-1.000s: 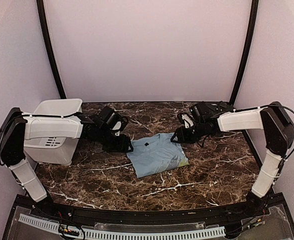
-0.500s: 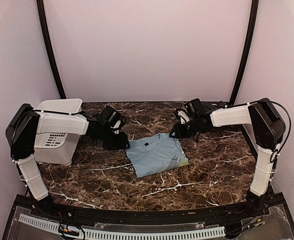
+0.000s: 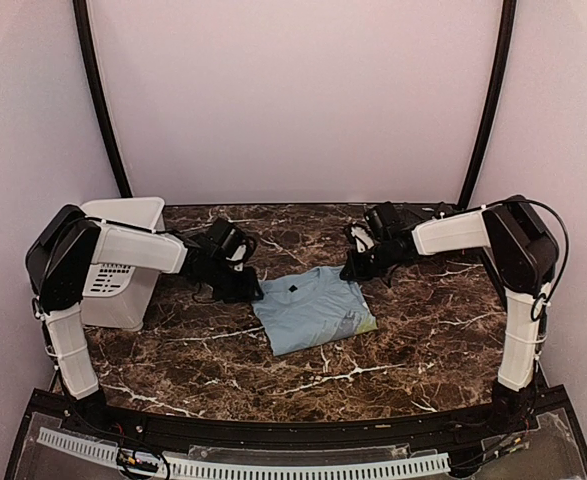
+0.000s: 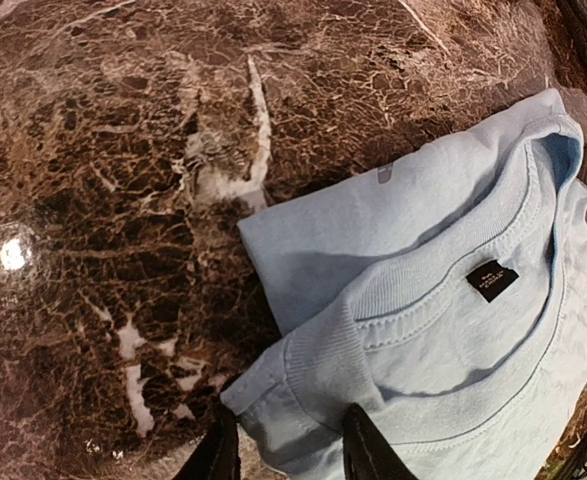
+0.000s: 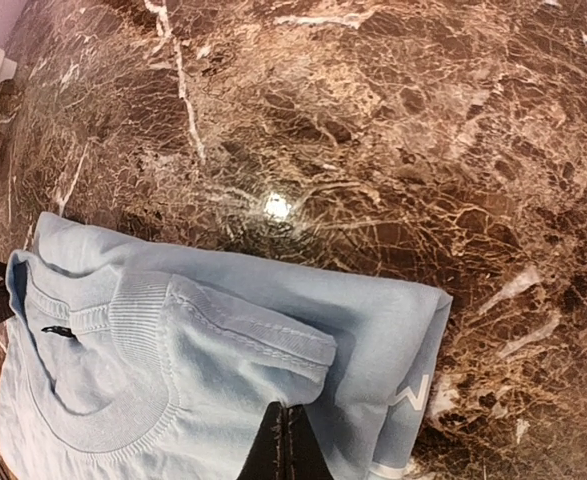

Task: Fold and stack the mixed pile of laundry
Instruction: Adjust the square-folded T-shirt at the center of the board.

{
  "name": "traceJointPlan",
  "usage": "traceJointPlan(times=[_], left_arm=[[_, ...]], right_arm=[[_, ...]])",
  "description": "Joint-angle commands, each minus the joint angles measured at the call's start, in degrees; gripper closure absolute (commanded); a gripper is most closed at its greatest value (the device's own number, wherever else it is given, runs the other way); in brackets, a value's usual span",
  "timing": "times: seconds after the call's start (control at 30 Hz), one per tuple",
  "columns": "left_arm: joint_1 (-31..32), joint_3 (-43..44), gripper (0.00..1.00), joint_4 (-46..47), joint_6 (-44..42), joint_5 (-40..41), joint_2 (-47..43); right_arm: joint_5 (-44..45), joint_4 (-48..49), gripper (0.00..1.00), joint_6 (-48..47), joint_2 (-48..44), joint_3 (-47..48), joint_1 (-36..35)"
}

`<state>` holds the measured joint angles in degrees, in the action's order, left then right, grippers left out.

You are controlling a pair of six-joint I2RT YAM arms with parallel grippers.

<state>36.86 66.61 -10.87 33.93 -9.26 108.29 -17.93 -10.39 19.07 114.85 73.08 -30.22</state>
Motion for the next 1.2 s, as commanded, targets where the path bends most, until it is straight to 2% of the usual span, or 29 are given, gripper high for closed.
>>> traceJointPlan(times=[0.0, 0.17, 0.27, 0.47, 0.97, 1.13, 1.17], left_arm=[[-0.31, 2.0, 0.72, 2.92, 0.11, -2.62, 1.04], [-0.3, 3.06, 0.94, 2.12, -0.04, -2.77, 0.49], [-0.3, 3.53, 1.0, 1.64, -0.37, -2.32, -1.05], [-0.3, 5.16, 1.0, 1.46, -2.15, -2.19, -1.82], [-1.43, 10.16, 1.0, 4.98, -6.71, 3.92, 8.42], [-2.42, 14.46, 0.91, 2.38, -8.76, 6.37, 11.44], [-3.03, 14.8, 0.85, 1.84, -8.85, 7.83, 11.05]], right_arm=[[0.92, 0.86, 1.0, -0.05, -3.07, -0.08, 0.25], [2.48, 0.82, 1.0, 0.48, -5.85, -1.3, 0.25], [4.37, 0.75, 1.0, 0.91, -8.02, -2.4, 0.48], [6.3, 0.98, 1.0, 1.16, -9.93, -4.34, 1.65], [12.59, 4.19, 1.0, 1.18, -1.96, -3.08, 2.36], [13.28, 2.45, 1.0, 0.71, -0.44, -0.91, 2.38], [12.98, 1.71, 0.93, 0.93, -0.99, -0.57, 2.36]])
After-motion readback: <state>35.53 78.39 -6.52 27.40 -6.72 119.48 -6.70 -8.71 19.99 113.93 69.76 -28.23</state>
